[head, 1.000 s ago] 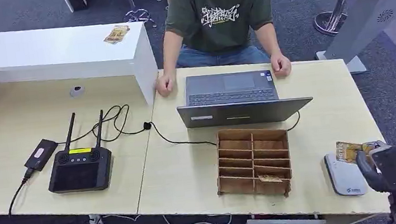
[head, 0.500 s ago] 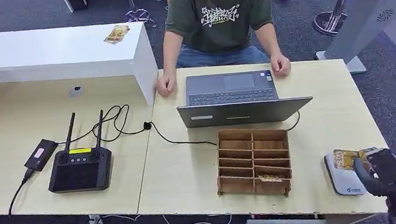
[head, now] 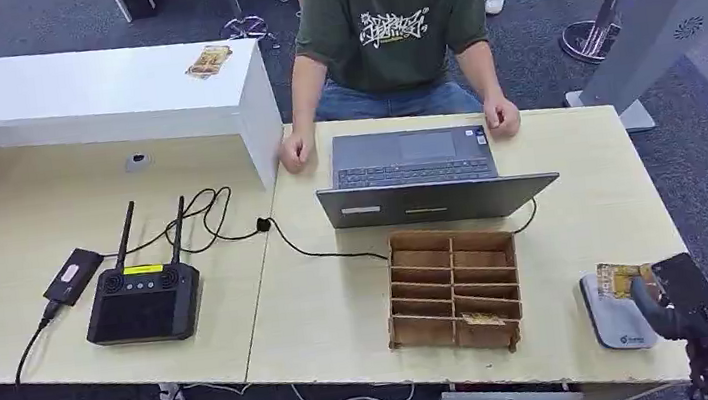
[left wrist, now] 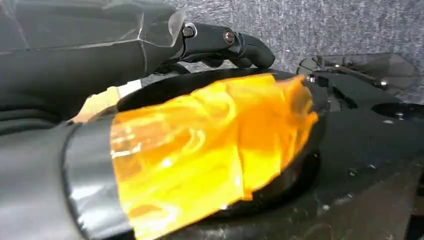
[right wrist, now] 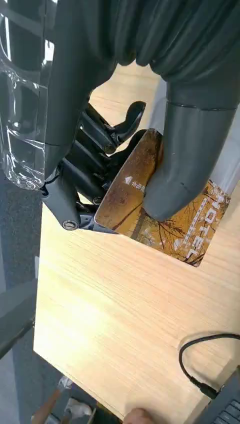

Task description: Pass the card to the sensor for recognition and then transmit it.

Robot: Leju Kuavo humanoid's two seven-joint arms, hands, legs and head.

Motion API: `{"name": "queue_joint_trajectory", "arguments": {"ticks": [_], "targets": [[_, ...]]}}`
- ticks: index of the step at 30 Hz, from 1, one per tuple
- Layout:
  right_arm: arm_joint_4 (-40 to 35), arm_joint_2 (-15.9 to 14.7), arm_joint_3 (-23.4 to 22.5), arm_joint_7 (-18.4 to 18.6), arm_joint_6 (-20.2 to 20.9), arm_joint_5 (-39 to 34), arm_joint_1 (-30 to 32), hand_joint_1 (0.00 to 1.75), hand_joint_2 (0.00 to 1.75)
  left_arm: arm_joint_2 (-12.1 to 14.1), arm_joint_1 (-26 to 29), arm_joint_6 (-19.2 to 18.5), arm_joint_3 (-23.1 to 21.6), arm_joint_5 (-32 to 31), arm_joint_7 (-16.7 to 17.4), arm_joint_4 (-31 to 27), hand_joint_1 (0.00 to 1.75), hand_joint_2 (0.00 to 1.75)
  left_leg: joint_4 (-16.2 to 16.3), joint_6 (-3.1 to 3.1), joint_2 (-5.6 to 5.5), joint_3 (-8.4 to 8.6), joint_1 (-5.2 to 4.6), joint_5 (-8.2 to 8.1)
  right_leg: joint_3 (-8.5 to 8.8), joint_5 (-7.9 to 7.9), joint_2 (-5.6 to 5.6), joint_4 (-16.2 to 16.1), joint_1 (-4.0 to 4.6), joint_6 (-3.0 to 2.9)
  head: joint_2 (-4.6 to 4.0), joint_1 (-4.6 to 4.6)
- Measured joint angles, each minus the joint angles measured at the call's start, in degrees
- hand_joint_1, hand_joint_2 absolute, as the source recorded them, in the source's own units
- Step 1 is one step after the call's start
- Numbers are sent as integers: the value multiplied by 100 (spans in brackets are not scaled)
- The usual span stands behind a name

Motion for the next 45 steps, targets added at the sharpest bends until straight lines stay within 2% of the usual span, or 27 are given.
{"name": "queue_joint_trajectory", "arguments": {"ticks": [10,29,45], "targets": [[144,-61,4,37,37,-59,-13,175,175,22,27,-13,0,15,13,-2,0,0,0,0,-1,1,0,0,-1,0,-2,0,0,0,0,0],[-114,-162,-170,111,52,-160,499,175,175,22,34,-7,2,76,11,0,0,0,0,4,0,1,0,-2,-1,0,1,0,0,0,0,0],[297,-140,-98,61,275,-214,197,175,175,22,27,-7,4,-2,59,0,0,0,0,4,0,1,0,-2,1,0,0,0,0,0,0,0]]}}
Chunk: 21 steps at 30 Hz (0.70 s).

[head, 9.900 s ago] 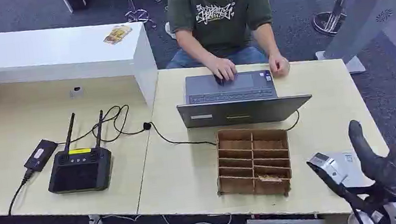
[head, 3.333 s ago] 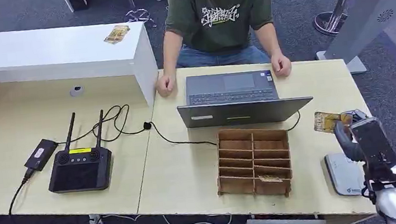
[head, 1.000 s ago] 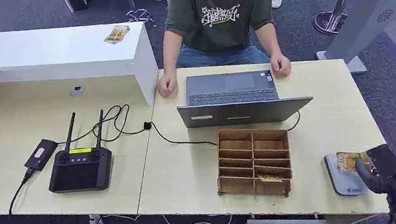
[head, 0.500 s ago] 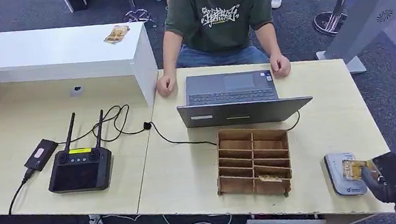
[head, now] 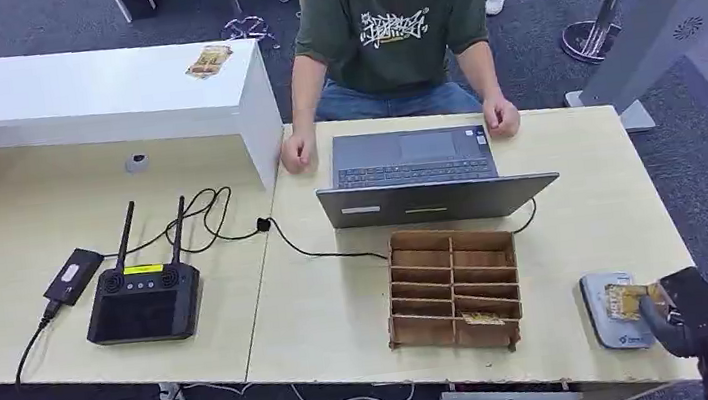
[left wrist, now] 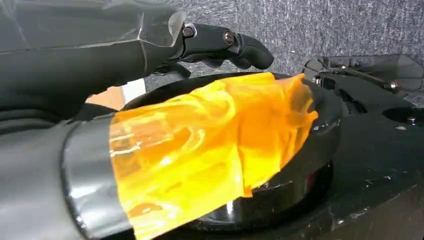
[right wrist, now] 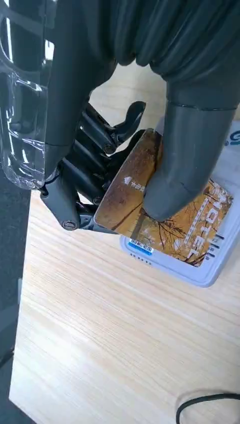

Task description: Pass the card to the sensor for recognition and then transmit it.

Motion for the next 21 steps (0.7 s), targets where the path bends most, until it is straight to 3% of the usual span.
{"name": "queue_joint_trajectory", "arguments": {"ticks": [21], "targets": [[707,-57,341,112,175,-17,-405,175,175,9,-7,0,-2,-41,24,0,0,0,0,0,0,7,0,0,5,0,2,0,0,0,0,0]]}}
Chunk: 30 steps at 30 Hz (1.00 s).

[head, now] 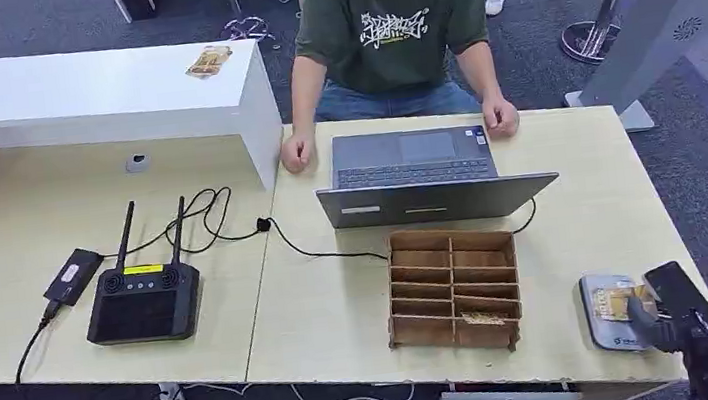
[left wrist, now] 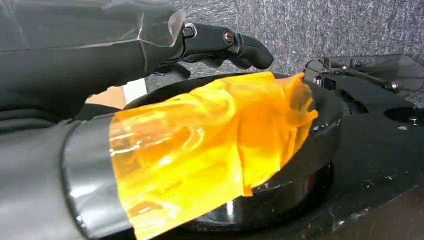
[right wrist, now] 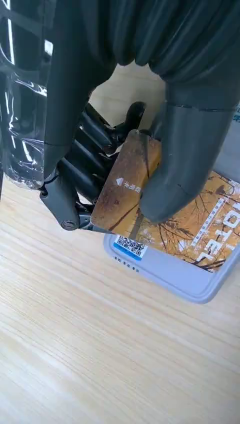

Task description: Pass the card to the sensor for recognition and then transmit it.

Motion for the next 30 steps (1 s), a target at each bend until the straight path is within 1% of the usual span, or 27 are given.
{"name": "queue_joint_trajectory", "arguments": {"ticks": [9,12,14,17,20,24,30], "targets": [[50,-59,103,-2,7,-17,-30,175,175,9,0,0,0,-9,-2,-2,0,0,0,0,0,4,0,0,4,0,1,0,0,0,0,0],[52,-59,122,-172,-70,-54,-36,175,175,9,0,-2,0,-9,-4,-2,0,0,0,0,1,3,0,0,6,0,1,0,0,0,0,-2],[48,-44,129,-334,-204,-61,-41,175,175,9,0,-11,2,-7,-13,-2,0,0,0,0,0,4,0,0,6,0,0,0,0,0,0,-2],[-9,18,133,-481,-350,-57,-46,175,175,9,1,-33,0,2,-20,0,0,0,0,0,0,4,0,0,6,0,-1,0,0,0,0,0],[-138,88,138,-566,-450,-24,-36,175,175,44,3,-134,2,-9,-20,0,0,0,0,0,0,4,0,0,5,0,0,0,0,0,0,0],[-488,203,129,-780,-651,35,31,175,175,50,7,-219,2,6,-28,0,0,0,0,0,0,3,0,0,4,0,-1,0,0,0,0,0],[-1071,317,109,-1075,-662,7,204,175,175,52,19,-245,2,31,-77,0,0,0,0,0,0,1,0,0,2,-1,-2,0,0,0,0,0]]}}
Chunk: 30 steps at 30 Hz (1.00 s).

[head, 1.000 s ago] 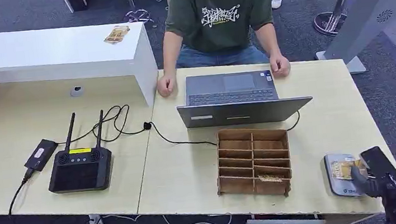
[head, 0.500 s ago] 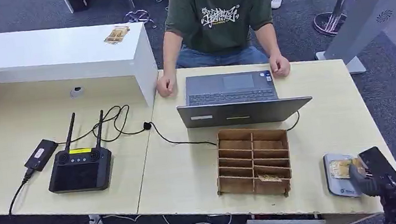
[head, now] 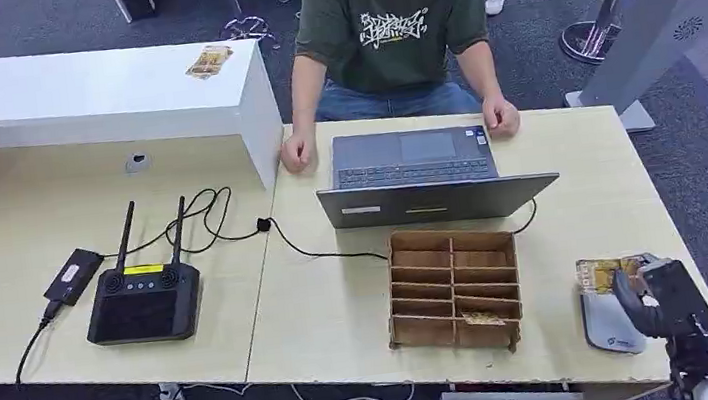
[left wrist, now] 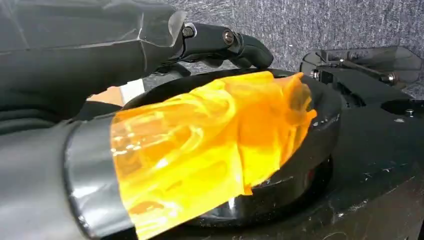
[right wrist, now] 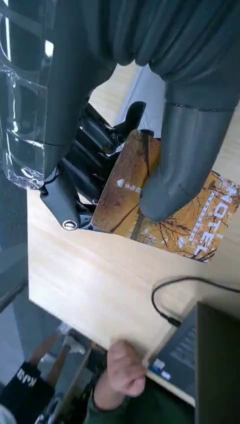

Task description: Pass the card to the sensor for recognition and then transmit it.

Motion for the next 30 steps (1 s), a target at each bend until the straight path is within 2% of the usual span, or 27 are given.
{"name": "queue_joint_trajectory", "arguments": {"ticks": [7,19,22,25,30], "targets": [[-487,98,-44,-55,-57,37,152,175,175,-2,5,-2,0,20,-13,0,0,0,0,0,0,1,0,0,0,0,1,0,0,0,0,0],[-716,116,-197,-65,-118,37,275,175,175,-17,5,57,2,48,-28,0,0,0,0,0,0,1,0,0,0,0,0,0,0,0,0,0],[-723,142,-273,-46,-464,341,284,175,175,-17,6,59,4,44,-31,0,0,0,0,0,0,1,0,0,0,0,1,0,0,0,0,0],[-795,245,-339,81,-1139,1065,311,175,175,-15,5,26,4,26,-26,0,0,0,0,0,0,2,0,0,0,0,1,0,0,0,0,0],[-972,478,-509,356,-1811,2129,421,175,175,-22,-1,11,4,-13,0,2,0,0,0,0,0,2,0,0,-1,0,1,0,0,0,0,0]]}}
